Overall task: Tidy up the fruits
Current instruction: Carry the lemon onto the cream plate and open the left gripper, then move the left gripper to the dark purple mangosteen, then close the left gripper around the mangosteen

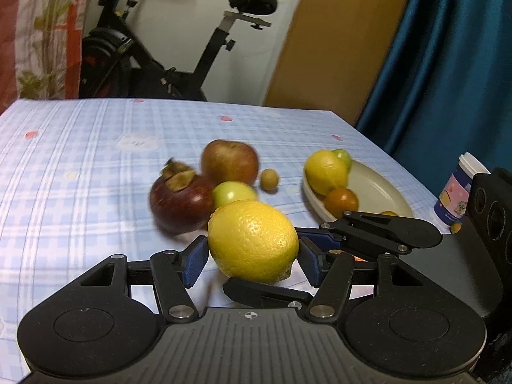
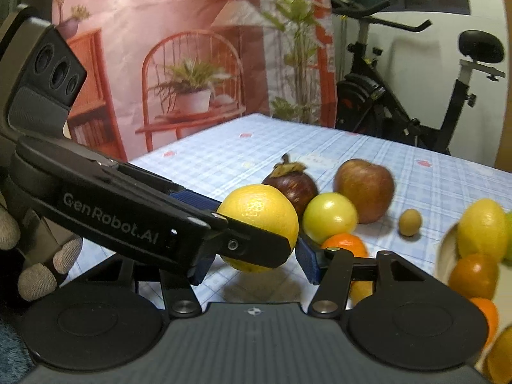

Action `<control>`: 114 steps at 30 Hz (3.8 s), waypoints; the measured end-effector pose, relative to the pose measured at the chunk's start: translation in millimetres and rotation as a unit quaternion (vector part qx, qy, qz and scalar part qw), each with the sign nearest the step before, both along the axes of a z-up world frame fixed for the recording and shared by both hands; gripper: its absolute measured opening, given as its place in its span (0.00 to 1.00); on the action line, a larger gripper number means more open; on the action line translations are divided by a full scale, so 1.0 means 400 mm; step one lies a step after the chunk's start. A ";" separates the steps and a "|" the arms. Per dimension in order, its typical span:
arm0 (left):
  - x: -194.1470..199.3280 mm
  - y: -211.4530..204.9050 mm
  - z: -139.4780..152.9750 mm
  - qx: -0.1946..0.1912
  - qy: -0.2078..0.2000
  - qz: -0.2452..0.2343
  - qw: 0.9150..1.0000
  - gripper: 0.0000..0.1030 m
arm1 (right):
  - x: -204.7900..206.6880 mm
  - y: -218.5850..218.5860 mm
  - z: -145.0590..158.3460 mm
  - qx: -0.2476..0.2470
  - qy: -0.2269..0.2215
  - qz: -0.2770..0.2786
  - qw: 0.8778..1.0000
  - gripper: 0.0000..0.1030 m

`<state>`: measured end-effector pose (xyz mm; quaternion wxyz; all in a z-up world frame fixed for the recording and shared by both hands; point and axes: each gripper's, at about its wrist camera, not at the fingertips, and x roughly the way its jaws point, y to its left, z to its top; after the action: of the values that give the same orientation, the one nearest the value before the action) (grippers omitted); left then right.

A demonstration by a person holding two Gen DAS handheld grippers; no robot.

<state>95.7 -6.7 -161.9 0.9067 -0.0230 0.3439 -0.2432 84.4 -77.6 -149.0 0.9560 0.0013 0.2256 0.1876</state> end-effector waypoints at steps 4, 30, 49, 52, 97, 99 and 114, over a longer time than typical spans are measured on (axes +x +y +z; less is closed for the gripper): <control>0.005 -0.060 0.033 0.014 -0.010 -0.012 1.000 0.62 | -0.030 -0.042 0.018 0.018 -0.010 -0.018 1.000 0.56; 0.225 -0.548 -0.001 0.052 0.032 -0.110 0.992 0.61 | -0.066 -0.459 0.041 0.025 -0.043 -0.197 0.979 0.56; 0.237 -0.599 -0.031 0.085 0.025 -0.128 0.988 0.58 | -0.035 -0.537 -0.009 0.044 0.015 -0.266 0.963 0.56; 0.233 -0.595 -0.029 0.086 0.021 -0.125 0.988 0.58 | -0.031 -0.536 -0.012 0.038 0.019 -0.273 0.961 0.57; 0.155 0.182 0.073 -0.054 0.036 0.083 0.994 0.59 | 0.090 -0.117 0.099 -0.010 -0.006 -0.023 1.000 0.69; 0.154 0.200 0.067 -0.067 0.038 0.094 0.993 0.59 | 0.118 -0.085 0.091 -0.028 0.001 -0.004 1.000 0.68; 0.156 0.231 0.018 -0.135 0.046 0.094 0.985 0.63 | 0.295 0.044 0.007 -0.116 0.083 0.028 0.989 0.64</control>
<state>158.1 85.9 -154.8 0.8974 -0.1883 0.3455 -0.1995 202.4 -60.0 -146.0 0.9220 -0.1009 0.3242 0.1860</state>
